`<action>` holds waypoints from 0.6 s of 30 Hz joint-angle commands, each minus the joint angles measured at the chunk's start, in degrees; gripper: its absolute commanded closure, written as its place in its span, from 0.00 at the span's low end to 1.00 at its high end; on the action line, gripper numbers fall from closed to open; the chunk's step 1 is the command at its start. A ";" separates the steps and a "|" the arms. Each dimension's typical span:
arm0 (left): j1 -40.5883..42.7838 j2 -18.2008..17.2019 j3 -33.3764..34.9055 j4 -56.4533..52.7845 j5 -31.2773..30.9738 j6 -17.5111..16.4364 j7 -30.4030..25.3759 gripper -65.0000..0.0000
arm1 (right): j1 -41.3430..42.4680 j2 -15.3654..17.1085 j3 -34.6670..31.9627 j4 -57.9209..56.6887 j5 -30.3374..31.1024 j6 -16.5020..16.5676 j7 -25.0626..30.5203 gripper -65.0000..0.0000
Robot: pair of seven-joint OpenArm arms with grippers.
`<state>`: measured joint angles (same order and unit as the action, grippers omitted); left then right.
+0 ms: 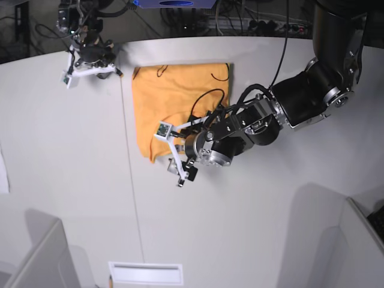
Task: Fold the T-shirt properly
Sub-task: 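Drag the bundle with the left gripper and flatten it into a square, then open the left gripper and lift both arms away from the bundle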
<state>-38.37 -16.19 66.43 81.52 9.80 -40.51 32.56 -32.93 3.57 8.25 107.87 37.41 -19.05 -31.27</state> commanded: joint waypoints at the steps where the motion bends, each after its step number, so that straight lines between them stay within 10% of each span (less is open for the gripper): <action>1: -1.85 0.32 -1.69 1.08 0.00 0.51 -0.25 0.33 | -0.08 0.25 0.06 0.74 0.09 0.28 0.80 1.00; 12: 9.67 2.34 -35.27 15.23 -0.35 0.51 -0.25 0.32 | -0.17 1.75 0.14 0.74 -0.09 0.28 0.80 1.00; 18: 14.24 0.58 -35.80 18.57 -0.09 0.51 -0.25 0.32 | 0.97 2.71 -0.03 1.00 -0.09 0.28 0.80 1.00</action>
<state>-21.93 -15.14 31.73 98.85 9.56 -40.99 33.56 -31.79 5.76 7.99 107.72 37.47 -19.03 -31.31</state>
